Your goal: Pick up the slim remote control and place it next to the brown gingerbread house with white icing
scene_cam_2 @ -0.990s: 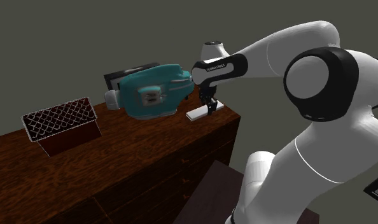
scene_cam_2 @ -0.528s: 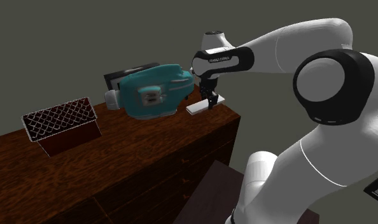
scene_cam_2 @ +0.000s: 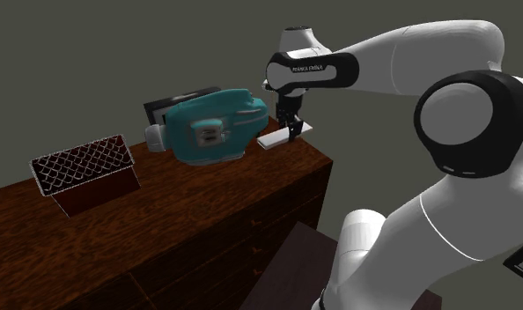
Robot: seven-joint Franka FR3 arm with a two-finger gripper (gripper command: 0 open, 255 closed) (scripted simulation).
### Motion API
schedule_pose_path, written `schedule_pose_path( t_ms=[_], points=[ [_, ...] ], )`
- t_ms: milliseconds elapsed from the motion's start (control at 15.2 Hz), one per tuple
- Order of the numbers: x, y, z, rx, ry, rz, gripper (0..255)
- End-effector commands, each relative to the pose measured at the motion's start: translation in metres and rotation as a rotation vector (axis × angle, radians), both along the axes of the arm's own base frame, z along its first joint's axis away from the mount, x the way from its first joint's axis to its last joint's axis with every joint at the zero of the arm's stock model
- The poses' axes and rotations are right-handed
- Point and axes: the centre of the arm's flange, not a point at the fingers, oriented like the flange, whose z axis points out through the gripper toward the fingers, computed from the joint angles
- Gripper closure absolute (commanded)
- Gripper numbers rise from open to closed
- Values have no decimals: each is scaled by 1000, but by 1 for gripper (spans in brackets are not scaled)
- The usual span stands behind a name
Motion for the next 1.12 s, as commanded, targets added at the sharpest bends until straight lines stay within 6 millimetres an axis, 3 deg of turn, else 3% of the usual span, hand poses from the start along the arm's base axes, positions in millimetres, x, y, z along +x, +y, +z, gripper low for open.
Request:
schedule_pose_path(
  t_ms=[0, 1056],
  points=[
    [0, 0, 11, 0, 0, 0, 255],
    [0, 0, 95, 0, 0, 0, 255]
  ],
)
